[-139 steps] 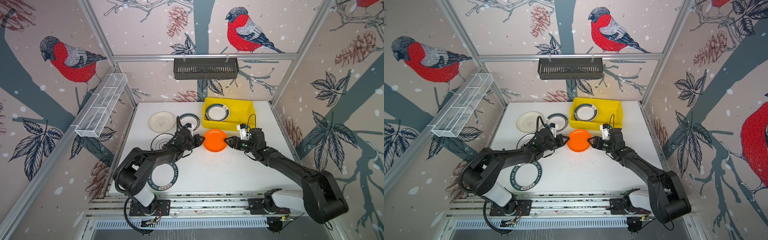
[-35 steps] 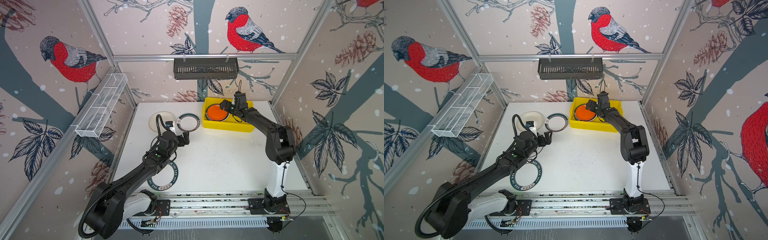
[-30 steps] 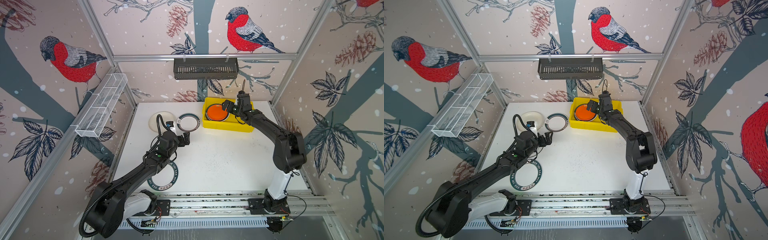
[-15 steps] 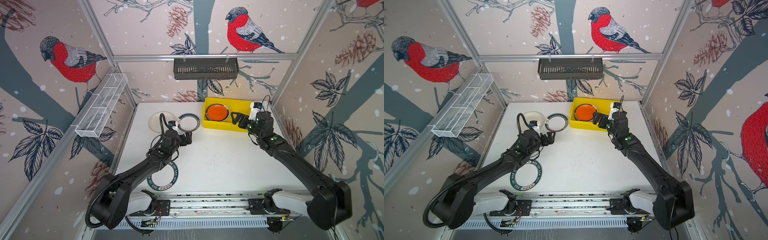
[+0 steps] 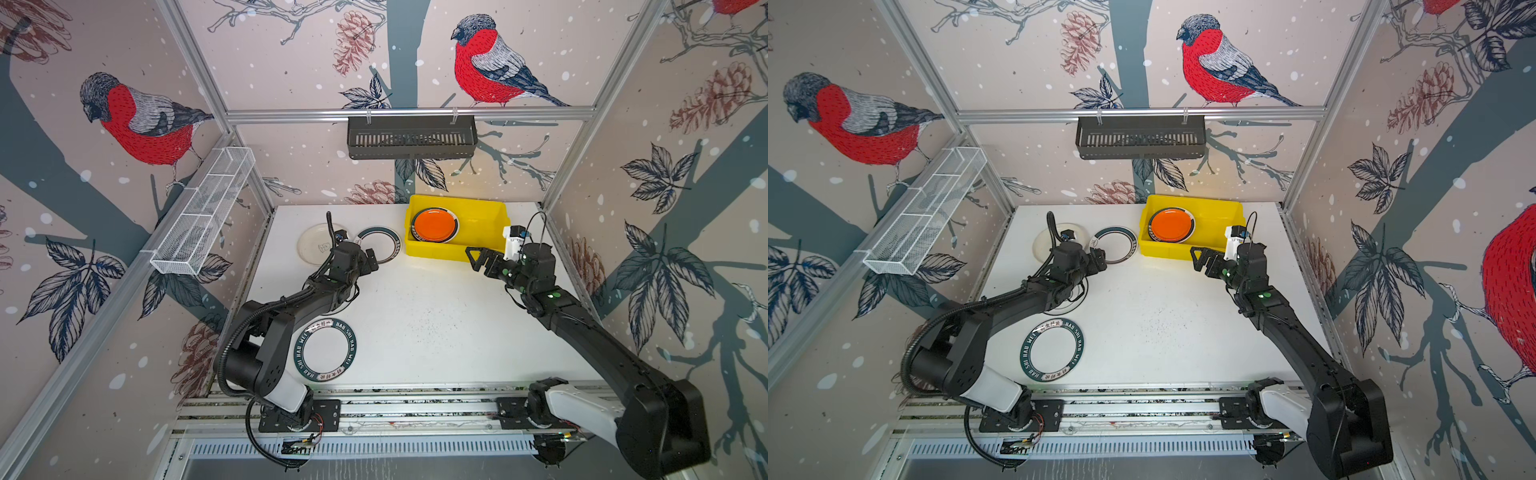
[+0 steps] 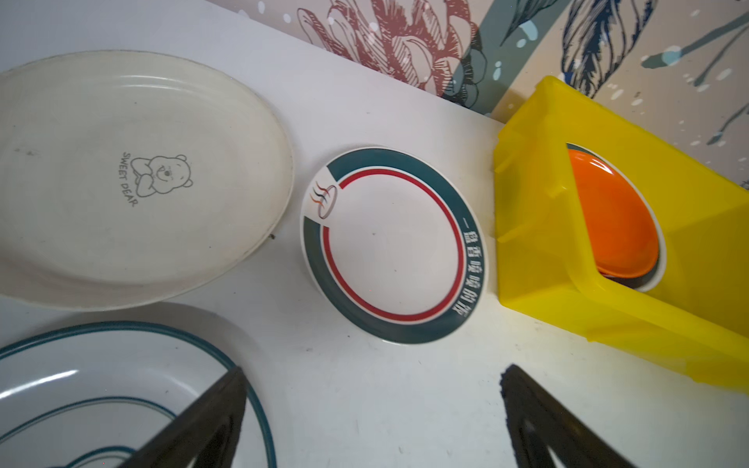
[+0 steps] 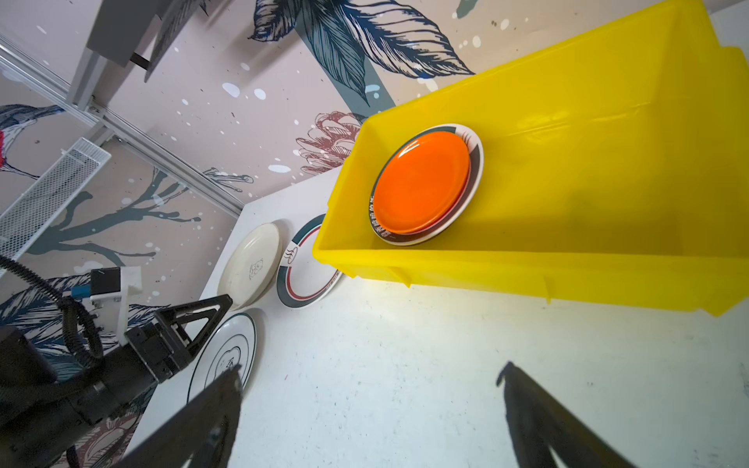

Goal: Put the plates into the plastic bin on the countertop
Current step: 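Move the left gripper to the green-and-red-rimmed plate while the right gripper withdraws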

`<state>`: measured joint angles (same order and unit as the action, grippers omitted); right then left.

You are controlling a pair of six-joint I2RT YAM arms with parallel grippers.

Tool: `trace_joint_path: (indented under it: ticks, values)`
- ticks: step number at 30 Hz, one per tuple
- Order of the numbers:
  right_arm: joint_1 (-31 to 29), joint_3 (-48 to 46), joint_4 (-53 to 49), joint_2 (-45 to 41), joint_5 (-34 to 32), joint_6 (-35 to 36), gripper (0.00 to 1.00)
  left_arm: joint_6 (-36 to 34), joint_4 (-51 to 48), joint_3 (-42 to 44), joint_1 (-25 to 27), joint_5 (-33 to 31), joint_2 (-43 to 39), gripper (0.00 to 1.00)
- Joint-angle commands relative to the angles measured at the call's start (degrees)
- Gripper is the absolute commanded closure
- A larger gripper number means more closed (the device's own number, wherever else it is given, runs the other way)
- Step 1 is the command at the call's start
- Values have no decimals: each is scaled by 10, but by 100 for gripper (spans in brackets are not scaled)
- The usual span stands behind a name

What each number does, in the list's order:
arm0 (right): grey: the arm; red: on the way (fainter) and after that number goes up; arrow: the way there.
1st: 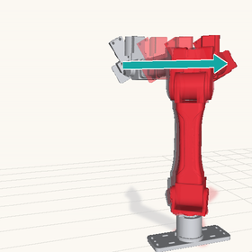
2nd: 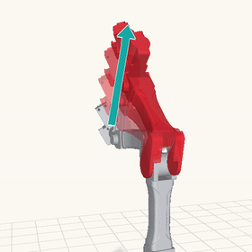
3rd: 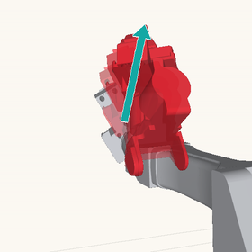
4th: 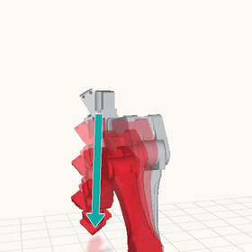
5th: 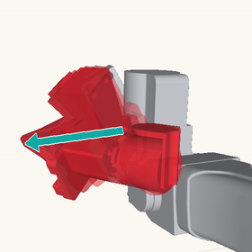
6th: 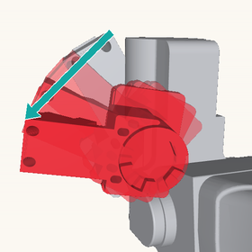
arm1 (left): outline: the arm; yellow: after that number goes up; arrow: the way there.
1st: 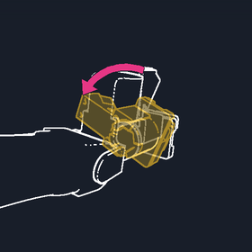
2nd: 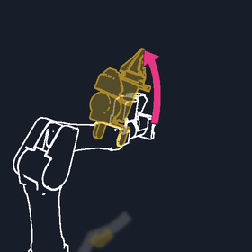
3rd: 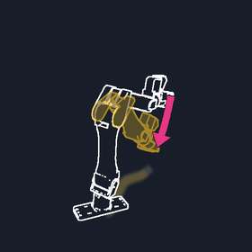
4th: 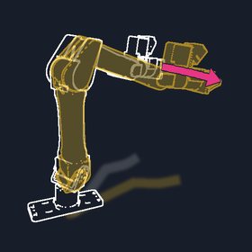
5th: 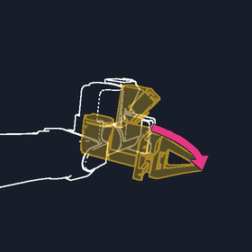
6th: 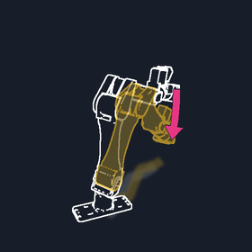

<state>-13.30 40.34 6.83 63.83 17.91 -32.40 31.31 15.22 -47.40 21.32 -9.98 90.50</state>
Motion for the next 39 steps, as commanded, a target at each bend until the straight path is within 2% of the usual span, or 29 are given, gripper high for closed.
trace_joint_path:
  ticks: [1, 4, 12, 18, 30, 39]
  values:
    - [10, -13, 8, -2, 36, 8, 0, 13, 12, -18, -18, 27, 19, 10]
    - [15, -33, 31, -9, 51, -5, 0, 18, 9, -41, -36, 60, 45, 17]
    - [19, -41, 22, -20, 70, -5, 0, 29, -41, -109, -76, 169, 107, 26]
    - [21, -55, 18, -39, 65, -4, 0, 35, -38, -118, -77, 179, 129, 32]
    - [34, -65, 6, -45, 58, 0, 0, 31, -53, -152, -77, 170, 175, 38]
    - [42, -67, 6, -42, 59, 1, 0, 32, -59, -157, -78, 153, 187, 38]
